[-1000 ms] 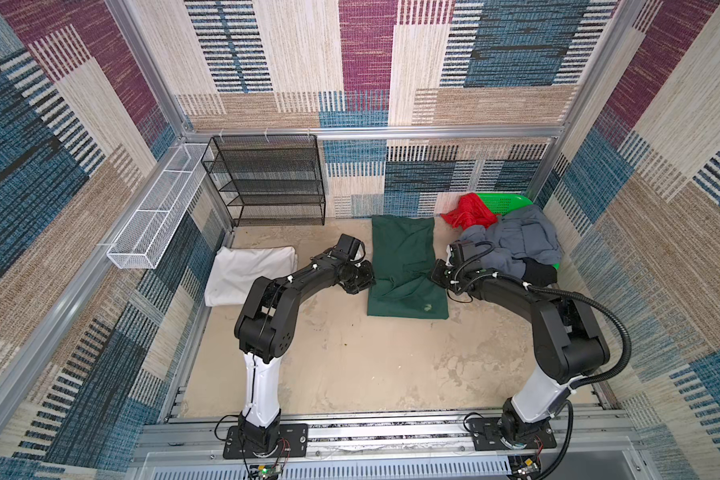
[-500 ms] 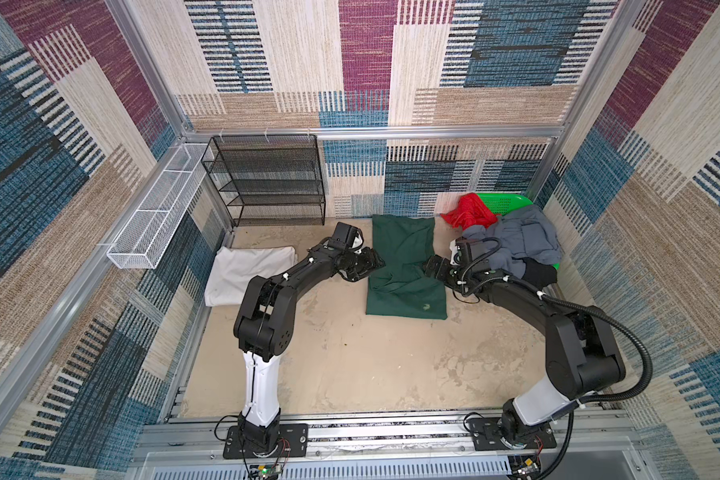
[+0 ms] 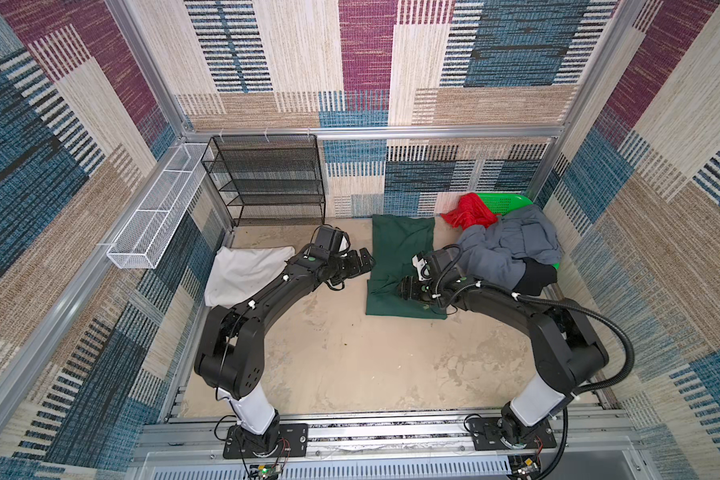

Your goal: Fold and stack the t-shirts

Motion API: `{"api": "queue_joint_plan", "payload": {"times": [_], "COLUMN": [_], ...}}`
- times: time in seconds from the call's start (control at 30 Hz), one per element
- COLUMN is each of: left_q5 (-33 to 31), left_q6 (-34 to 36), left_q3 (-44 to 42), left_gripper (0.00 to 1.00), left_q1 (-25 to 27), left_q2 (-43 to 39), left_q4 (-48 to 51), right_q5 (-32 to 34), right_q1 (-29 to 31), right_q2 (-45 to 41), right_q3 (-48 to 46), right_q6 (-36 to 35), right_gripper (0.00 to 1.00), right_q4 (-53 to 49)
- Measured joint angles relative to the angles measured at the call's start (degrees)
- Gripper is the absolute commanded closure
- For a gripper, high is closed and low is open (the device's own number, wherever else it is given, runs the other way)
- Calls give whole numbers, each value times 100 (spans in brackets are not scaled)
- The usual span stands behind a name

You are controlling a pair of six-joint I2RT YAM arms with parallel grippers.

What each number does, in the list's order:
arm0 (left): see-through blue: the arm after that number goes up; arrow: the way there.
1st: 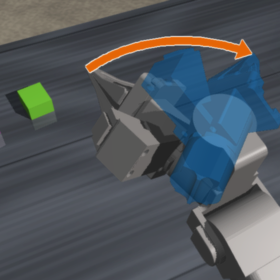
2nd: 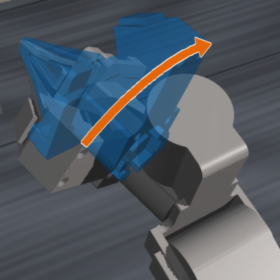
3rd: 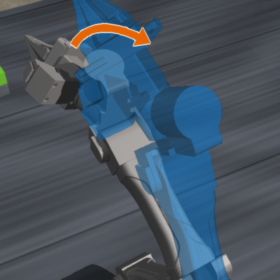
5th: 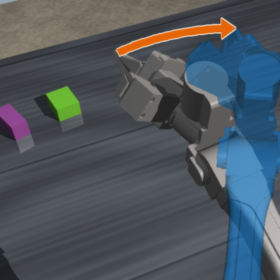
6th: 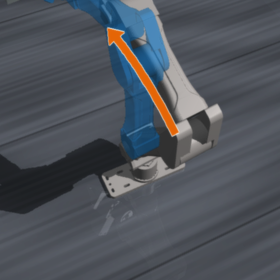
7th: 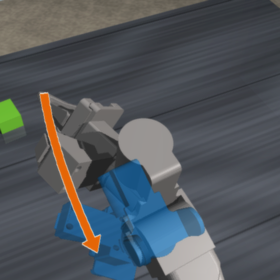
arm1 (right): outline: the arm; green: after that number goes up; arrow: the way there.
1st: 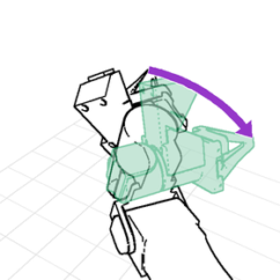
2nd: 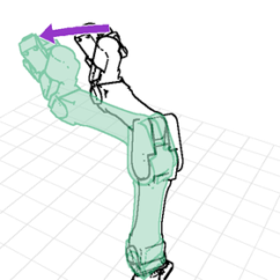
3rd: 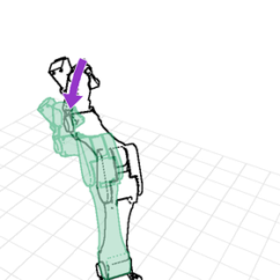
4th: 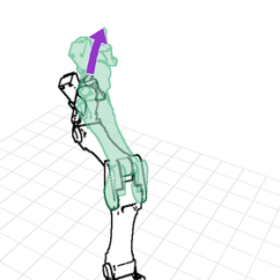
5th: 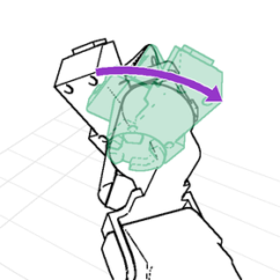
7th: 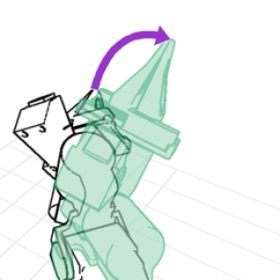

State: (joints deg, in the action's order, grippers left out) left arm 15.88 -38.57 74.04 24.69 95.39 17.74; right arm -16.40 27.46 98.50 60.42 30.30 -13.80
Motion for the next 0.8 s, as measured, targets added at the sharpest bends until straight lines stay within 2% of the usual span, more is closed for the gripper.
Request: {"api": "queue_joint_plan", "payload": {"times": [0.13, 0.33, 0.8], "left_q5": [-286, -643, -599], "left_q6": [44, 68, 68], "left_q3": [-501, -916, -1117], "left_gripper": [2, 2, 2], "left_q1": [-20, -50, -94], "left_q2": [-601, -1200, -1191], "left_q4": [-79, -129, -98], "right_q5": [-28, 107, 962], "right_q1": [166, 184, 203], "right_q2": [756, 1346, 1862], "right_q3": [455, 1069, 2155], "right_q6": [-101, -260, -481], "right_gripper": [41, 42, 45], "right_q4": [-107, -275, -678]}}
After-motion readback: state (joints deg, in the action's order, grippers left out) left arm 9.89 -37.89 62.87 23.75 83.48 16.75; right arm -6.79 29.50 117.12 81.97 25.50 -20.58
